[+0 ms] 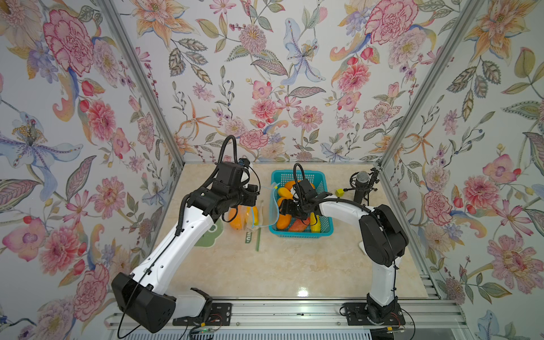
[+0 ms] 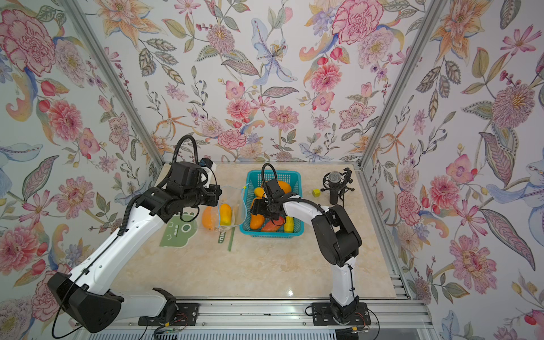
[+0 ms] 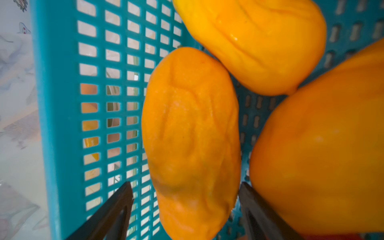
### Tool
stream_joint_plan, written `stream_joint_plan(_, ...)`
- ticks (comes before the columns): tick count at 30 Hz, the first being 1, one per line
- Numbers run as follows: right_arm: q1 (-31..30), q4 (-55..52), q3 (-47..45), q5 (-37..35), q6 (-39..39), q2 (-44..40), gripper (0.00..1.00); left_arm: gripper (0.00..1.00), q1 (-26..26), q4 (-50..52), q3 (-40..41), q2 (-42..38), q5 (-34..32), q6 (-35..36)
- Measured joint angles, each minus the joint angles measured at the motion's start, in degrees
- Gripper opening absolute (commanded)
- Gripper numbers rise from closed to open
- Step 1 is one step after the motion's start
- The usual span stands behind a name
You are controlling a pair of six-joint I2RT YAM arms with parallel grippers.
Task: Place the mango in a zip-top bag and seal the zipper
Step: Pick up the mango from the basket.
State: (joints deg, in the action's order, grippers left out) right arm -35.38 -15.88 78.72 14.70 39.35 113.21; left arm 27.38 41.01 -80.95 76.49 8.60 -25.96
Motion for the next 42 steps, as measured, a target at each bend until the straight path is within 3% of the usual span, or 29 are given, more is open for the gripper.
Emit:
stream_joint_plan(12,1.4,12.9,-4.7,7.4,5.4,0.9,0.76,0.0,0.0,0.0,0.0,0.0,0.0,0.0)
stream_joint_plan(19,1.4,16.2,-5.7,9.0,6.7,1.6,0.63,0.0,0.0,0.0,0.0,0.0,0.0,0.0)
stream_joint_plan(24,1.4,17.6,-7.5,9.0,7.0,1.0,0.62,0.0,0.0,0.0,0.2,0.0,0.0,0.0)
stream_joint_plan(42,0.0,17.5,-15.8,3.2,2.9,-25.3,0.62,0.0,0.0,0.0,0.2,0.0,0.0,0.0)
